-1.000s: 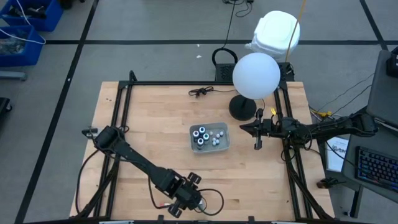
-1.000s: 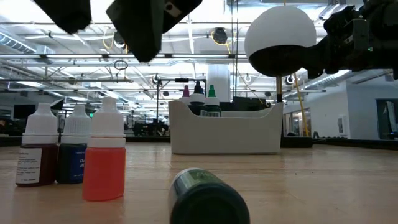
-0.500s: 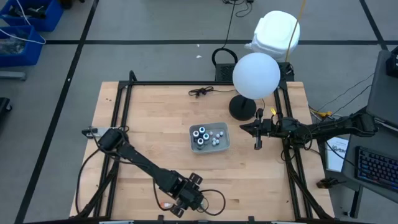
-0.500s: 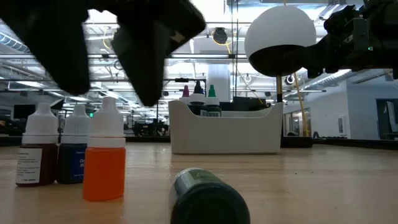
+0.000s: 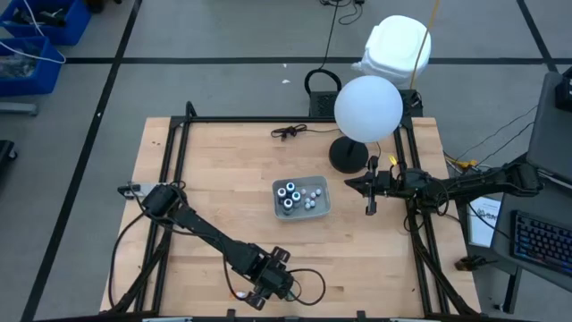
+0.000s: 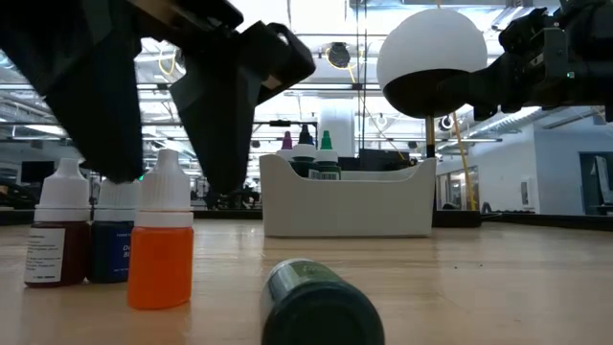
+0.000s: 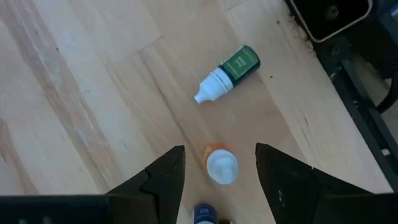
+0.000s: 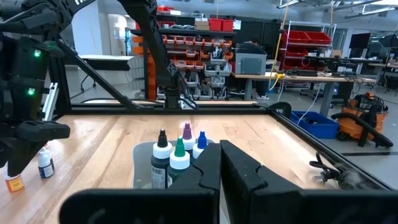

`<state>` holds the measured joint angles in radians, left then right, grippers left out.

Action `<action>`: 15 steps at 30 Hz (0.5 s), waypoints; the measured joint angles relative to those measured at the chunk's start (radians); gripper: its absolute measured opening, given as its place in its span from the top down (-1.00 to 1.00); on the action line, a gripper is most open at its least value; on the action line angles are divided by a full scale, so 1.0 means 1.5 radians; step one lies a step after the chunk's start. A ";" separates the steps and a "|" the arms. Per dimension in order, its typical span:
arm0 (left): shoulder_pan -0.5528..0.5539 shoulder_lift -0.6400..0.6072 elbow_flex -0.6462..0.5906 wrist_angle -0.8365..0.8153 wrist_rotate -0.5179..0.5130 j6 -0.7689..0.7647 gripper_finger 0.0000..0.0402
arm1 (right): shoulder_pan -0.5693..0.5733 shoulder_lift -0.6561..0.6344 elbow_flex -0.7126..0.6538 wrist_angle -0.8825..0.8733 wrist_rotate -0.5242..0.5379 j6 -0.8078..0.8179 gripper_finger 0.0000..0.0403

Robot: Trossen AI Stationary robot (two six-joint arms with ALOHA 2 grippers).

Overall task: Pick & Place food coloring
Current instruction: Put the right small yellow food coloring bottle into the gray bin

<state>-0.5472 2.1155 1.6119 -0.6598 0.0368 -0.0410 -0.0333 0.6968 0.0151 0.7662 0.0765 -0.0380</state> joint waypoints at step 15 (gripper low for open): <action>0.002 0.004 0.000 0.012 0.005 -0.045 0.00 | 0.000 0.000 0.000 0.000 -0.001 -0.001 1.00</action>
<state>-0.5442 2.1216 1.6119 -0.6415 0.0447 -0.1085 -0.0330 0.6964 0.0151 0.7659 0.0746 -0.0392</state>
